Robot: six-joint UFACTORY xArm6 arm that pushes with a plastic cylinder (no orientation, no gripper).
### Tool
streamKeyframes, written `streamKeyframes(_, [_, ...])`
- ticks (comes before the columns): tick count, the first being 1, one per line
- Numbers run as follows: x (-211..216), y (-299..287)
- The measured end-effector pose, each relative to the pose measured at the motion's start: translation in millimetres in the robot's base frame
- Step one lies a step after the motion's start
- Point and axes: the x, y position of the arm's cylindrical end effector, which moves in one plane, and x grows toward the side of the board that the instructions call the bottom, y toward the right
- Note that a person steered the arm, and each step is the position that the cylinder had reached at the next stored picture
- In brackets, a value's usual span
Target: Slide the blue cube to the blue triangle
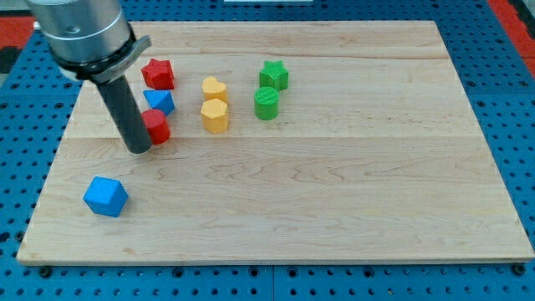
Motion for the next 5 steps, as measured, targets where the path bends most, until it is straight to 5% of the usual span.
streamKeyframes(2, [18, 26])
streamKeyframes(3, [86, 26])
streamKeyframes(5, [107, -48])
